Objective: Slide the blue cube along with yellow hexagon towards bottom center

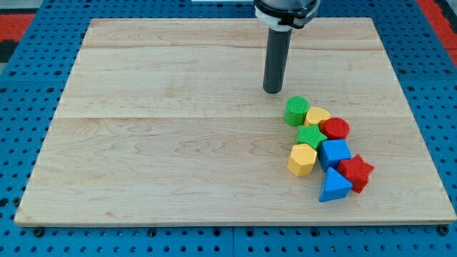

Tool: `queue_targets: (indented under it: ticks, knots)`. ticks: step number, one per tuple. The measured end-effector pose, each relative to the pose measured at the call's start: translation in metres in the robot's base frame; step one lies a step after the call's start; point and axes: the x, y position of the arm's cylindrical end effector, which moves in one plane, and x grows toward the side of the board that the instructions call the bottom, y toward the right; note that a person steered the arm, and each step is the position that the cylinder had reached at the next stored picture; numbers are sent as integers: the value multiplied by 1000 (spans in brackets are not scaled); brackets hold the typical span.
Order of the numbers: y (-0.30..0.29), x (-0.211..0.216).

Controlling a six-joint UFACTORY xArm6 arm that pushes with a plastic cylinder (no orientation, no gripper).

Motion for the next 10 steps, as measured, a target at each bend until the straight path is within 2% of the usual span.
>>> queue_targets:
  ticks: [3, 4, 6, 8, 10]
  knots:
    - [-2, -6]
    - [17, -33]
    - [139, 26]
    - [140, 58]
    - [127, 129]
